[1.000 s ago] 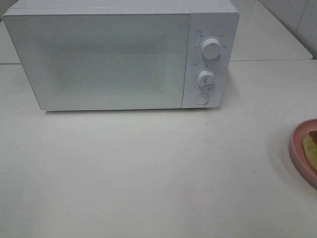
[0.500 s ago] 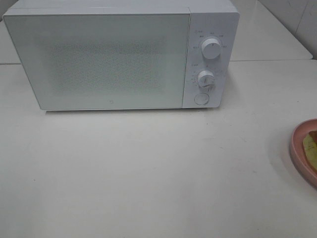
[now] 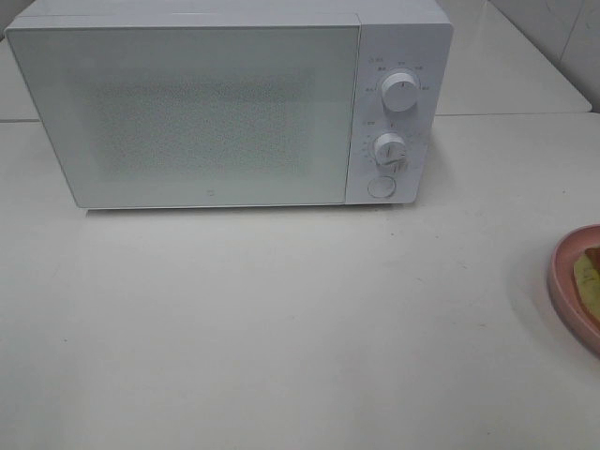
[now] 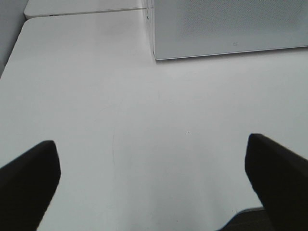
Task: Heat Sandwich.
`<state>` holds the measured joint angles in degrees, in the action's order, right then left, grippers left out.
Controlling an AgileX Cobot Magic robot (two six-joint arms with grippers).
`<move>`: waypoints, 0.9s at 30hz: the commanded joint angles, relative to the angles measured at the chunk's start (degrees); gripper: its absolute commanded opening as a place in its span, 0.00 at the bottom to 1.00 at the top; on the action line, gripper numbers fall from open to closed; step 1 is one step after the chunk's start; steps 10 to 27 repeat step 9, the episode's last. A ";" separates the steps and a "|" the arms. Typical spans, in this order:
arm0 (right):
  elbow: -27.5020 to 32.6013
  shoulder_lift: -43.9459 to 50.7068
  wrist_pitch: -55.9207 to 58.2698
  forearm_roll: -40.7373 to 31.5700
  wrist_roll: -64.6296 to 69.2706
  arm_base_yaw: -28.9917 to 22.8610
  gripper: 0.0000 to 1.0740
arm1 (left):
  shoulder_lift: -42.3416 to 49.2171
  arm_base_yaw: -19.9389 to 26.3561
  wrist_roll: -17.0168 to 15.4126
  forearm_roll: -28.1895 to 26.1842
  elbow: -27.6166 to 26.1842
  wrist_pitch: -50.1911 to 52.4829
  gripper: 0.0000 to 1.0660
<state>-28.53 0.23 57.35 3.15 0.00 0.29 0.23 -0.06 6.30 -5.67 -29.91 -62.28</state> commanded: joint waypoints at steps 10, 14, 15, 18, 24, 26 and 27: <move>0.00 1.38 -0.34 0.00 0.00 0.34 0.71 | 1.38 0.11 0.11 0.06 0.17 0.80 0.94; 0.00 1.38 -0.34 0.00 0.00 0.34 0.71 | 1.38 0.11 0.11 0.06 0.17 0.80 0.94; 0.00 1.38 -0.34 0.00 0.00 0.34 0.71 | 1.38 0.11 0.11 0.06 0.17 0.80 0.94; 0.00 1.38 -0.34 0.00 0.00 0.34 0.71 | 1.38 0.11 0.11 0.06 0.17 0.80 0.94; 0.00 1.38 -0.34 0.00 0.00 0.34 0.71 | 1.38 0.11 0.11 0.06 0.17 0.80 0.94; 0.00 1.38 -0.34 0.00 0.00 0.34 0.71 | 1.38 0.11 0.11 0.06 0.17 0.80 0.94; 0.00 1.38 -0.34 0.00 0.00 0.34 0.71 | 1.38 0.11 0.11 0.06 0.17 0.80 0.94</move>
